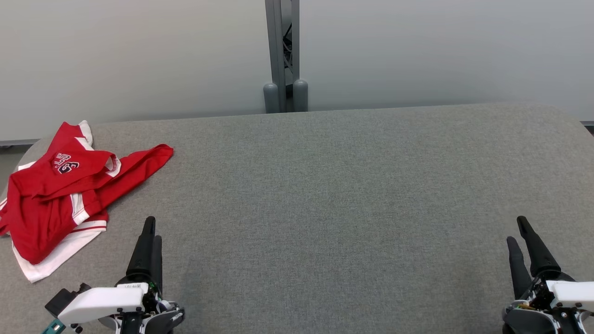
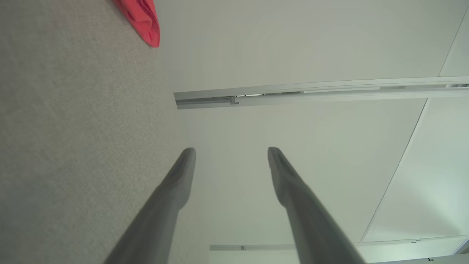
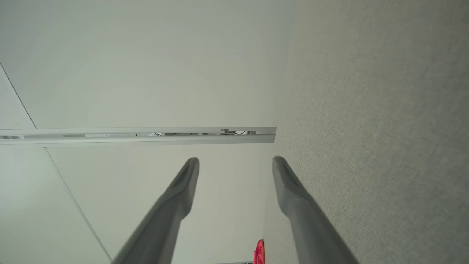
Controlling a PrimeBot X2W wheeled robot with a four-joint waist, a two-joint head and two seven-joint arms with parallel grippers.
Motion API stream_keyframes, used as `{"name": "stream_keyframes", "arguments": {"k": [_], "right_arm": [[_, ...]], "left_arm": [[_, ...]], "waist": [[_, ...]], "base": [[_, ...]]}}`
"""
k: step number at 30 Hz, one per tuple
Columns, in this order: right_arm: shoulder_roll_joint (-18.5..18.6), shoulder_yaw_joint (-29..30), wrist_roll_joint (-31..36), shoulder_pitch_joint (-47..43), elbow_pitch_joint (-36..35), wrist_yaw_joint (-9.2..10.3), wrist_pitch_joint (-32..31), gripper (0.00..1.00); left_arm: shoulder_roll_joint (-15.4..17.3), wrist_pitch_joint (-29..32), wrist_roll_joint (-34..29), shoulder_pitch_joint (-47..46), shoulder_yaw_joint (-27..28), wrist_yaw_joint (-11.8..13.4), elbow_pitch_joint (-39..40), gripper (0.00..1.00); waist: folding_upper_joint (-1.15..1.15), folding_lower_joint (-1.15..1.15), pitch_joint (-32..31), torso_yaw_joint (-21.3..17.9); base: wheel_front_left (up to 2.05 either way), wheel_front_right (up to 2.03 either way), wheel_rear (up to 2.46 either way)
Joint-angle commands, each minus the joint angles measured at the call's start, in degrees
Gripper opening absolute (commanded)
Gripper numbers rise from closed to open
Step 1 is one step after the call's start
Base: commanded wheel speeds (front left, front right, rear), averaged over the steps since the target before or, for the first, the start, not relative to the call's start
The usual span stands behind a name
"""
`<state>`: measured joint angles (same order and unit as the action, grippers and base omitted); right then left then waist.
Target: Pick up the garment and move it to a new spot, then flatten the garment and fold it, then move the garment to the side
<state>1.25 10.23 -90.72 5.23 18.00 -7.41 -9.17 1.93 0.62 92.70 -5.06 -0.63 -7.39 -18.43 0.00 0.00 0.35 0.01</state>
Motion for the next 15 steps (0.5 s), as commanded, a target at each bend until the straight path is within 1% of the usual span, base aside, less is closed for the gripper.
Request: {"name": "stream_keyframes", "arguments": {"k": [1, 5, 10, 15], "right_arm": [[1.0, -0.9, 1.1, 0.6, -1.8, -0.07, 1.1, 1.00], [1.9, -2.6, 4.5, 0.5, -2.4, -0.07, 2.7, 1.00], [1.5, -3.0, 11.4, 0.2, -3.8, -0.08, 4.3, 1.00], [1.3, -3.9, 18.9, -0.4, -5.2, -0.08, 5.8, 1.00]], "left_arm": [[0.7, -0.7, -1.2, -1.1, -0.4, 0.0, 1.8, 1.00], [1.1, -1.7, -5.8, -1.0, -0.8, 0.0, 2.7, 1.00], [0.5, -2.7, -14.0, -0.6, 0.9, 0.0, 4.8, 1.00], [0.5, -3.7, -21.7, 0.0, 0.4, 0.4, 7.4, 1.00]], "waist": [[0.00, 0.00, 0.0, 0.0], [0.00, 0.00, 0.0, 0.0], [0.00, 0.00, -0.1, 0.0], [0.00, 0.00, -0.1, 0.1]], "base": [[0.00, 0.00, 0.00], [0.00, 0.00, 0.00], [0.00, 0.00, 0.00], [0.00, 0.00, 0.00]]}}
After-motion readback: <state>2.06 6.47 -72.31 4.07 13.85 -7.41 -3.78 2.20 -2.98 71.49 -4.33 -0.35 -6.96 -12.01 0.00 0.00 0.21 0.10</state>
